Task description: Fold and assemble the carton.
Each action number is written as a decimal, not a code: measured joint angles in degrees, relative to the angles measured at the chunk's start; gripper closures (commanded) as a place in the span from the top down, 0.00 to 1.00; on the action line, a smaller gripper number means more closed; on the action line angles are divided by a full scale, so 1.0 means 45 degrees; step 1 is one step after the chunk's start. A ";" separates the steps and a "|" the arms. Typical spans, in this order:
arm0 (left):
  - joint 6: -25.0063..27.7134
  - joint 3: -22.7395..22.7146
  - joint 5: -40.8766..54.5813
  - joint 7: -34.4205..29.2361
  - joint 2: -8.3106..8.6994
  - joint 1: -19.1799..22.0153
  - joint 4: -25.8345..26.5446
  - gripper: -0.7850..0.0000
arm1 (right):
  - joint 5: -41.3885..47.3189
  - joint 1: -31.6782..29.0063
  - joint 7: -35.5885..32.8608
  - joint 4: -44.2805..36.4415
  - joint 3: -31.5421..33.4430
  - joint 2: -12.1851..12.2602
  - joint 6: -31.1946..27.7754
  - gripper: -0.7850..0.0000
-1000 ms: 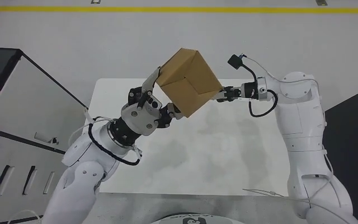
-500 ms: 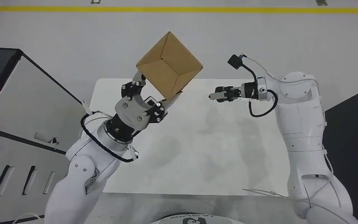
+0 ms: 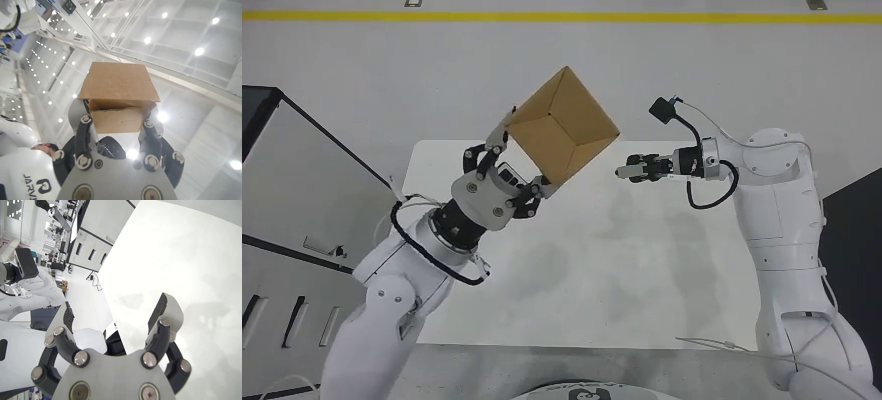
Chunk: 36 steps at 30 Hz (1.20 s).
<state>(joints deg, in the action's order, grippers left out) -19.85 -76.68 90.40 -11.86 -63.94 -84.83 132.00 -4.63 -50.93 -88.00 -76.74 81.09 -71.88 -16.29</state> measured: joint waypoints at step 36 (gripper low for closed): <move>-0.5446 -0.0050 -0.7658 -0.0114 0.0376 0.3459 0.0587 0.00 | 0.0000 0.0000 0.0000 0.0000 0.0000 0.0000 0.0000 1.00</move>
<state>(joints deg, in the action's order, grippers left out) -44.36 -76.91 55.94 -12.37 -62.25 -69.26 134.65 -4.63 -50.93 -88.00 -76.74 81.09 -71.88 -16.29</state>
